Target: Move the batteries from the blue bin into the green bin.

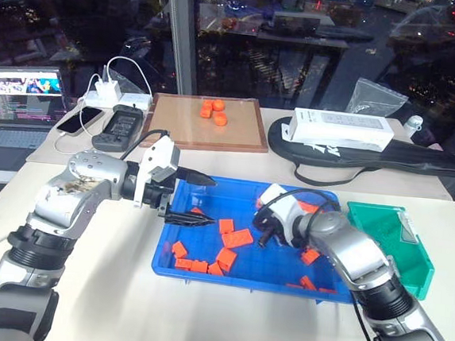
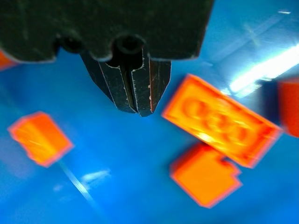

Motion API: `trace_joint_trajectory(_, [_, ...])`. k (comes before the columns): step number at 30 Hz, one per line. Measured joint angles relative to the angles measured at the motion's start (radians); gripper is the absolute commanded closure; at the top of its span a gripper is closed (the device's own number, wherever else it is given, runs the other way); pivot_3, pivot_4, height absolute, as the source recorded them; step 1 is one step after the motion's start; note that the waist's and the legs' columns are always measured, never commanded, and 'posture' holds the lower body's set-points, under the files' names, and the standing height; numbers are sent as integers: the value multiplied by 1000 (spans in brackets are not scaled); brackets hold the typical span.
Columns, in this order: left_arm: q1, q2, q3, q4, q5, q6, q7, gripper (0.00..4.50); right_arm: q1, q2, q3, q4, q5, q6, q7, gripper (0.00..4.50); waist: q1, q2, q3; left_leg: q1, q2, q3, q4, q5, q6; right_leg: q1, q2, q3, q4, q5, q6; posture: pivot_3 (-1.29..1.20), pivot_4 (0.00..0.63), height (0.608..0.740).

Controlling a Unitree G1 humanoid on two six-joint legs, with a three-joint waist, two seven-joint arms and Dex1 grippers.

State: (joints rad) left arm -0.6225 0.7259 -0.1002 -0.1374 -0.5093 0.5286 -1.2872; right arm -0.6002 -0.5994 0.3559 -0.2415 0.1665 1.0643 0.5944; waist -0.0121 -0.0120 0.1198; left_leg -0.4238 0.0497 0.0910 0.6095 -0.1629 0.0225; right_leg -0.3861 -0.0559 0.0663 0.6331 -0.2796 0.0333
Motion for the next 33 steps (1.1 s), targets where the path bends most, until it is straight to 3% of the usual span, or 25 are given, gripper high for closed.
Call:
trace_joint_trajectory(4, [-6,-9,-3,8,1,-2,-3,0,0,-46,-57,16,9,-13,27,4466,0,0,0,0,0,0,-1,0,0,0,0,0,0,0,0,0,150,740])
trace_joint_trajectory(5, [-6,-10,-4,13,1,-3,-4,0,0,-68,-66,16,12,-13,38,3907,1,0,0,0,0,0,-1,0,0,0,0,0,-1,0,0,0,150,740])
trace_joint_trajectory(14, [-12,-16,-13,29,3,-6,-15,0,39,-90,-92,-65,66,77,78,1026,-1,0,0,0,0,-2,-1,0,0,0,0,0,-1,0,0,0,150,740])
trace_joint_trajectory(24, [-14,-16,-16,34,15,-6,-23,0,105,-27,-53,-123,99,171,26,1026,1,-1,0,0,0,-2,0,0,0,0,0,0,-1,0,0,0,150,740])
trace_joint_trajectory(27, [-14,-16,-16,34,15,-6,-25,0,106,-13,-53,-123,99,171,13,1722,0,-1,-1,0,0,-2,0,0,0,0,0,0,-1,0,0,0,150,740])
trace_joint_trajectory(33, [-14,-16,-16,34,15,-6,-26,0,101,-27,-52,-117,99,155,17,3795,0,-1,-1,0,0,-2,-1,0,0,0,0,0,-1,0,0,0,150,740])
